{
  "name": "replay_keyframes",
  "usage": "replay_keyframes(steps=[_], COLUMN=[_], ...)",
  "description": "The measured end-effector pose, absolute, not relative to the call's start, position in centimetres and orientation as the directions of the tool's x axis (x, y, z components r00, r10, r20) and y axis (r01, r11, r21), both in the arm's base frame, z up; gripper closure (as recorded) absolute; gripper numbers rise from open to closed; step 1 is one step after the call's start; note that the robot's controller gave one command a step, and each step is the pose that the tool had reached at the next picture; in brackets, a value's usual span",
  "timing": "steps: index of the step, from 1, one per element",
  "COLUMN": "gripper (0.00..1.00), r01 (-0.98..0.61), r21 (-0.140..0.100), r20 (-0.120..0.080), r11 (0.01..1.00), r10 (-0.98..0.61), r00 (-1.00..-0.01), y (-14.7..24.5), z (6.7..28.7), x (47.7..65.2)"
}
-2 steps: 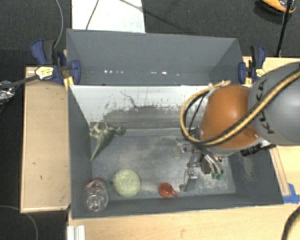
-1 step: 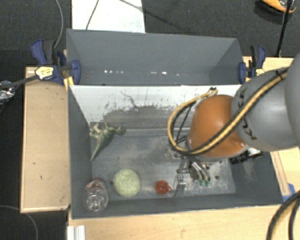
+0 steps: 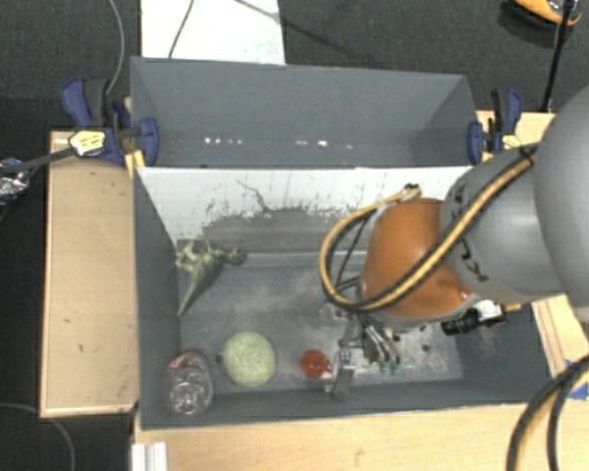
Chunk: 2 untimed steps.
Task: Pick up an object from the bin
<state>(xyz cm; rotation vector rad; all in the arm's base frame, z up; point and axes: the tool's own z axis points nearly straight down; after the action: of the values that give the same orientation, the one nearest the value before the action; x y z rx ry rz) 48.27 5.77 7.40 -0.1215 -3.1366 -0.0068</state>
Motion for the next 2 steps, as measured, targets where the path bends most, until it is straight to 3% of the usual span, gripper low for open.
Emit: replay_keyframes(steps=[1,2], gripper=[1.00,1.00], r01=[0.296,0.297], r21=[0.003,0.003], r20=[-0.004,-0.004], r11=[0.955,0.955], r10=[0.296,0.297], r00=[-0.955,-0.955], y=[8.96,8.96], z=[7.04,7.04], x=[48.08,48.08])
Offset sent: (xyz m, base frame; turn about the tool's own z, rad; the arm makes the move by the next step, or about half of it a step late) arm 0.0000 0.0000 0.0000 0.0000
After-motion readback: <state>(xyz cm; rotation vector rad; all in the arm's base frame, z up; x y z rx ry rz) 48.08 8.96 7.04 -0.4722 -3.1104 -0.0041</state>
